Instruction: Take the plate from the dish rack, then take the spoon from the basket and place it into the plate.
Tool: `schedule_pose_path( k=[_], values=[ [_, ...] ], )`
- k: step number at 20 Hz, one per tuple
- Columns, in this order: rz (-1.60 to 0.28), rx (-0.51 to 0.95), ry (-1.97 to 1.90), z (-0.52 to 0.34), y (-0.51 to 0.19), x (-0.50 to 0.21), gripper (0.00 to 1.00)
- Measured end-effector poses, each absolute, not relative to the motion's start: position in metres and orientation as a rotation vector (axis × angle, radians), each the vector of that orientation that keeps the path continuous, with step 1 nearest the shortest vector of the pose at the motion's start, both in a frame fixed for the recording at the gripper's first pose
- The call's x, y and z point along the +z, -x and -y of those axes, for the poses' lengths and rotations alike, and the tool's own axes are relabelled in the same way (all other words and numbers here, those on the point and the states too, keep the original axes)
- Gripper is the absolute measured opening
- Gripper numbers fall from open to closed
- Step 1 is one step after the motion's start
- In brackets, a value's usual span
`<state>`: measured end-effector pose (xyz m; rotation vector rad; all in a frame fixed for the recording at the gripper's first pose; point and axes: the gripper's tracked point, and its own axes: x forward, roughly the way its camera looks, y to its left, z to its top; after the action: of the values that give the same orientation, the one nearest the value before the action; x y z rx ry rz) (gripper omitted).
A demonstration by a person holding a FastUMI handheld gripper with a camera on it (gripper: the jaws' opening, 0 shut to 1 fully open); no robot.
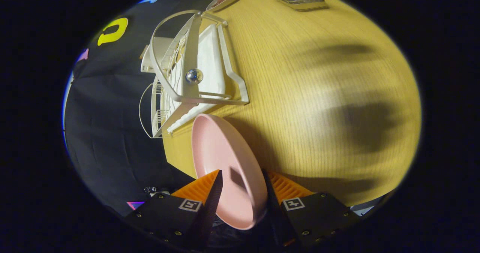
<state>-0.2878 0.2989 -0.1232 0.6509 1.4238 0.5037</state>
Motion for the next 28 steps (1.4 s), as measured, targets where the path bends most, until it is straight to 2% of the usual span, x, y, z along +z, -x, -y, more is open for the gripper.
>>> schedule_pose_path(
  k=[10,20,28],
  values=[
    [-1.325,0.409,-0.592,-0.232,0.266,-0.11,0.64],
    [-0.936,0.212,-0.63,-0.177,0.167,-0.025,0.64],
    [-0.647,-0.031,-0.616,-0.119,0.108,0.006,0.64]
  ],
)
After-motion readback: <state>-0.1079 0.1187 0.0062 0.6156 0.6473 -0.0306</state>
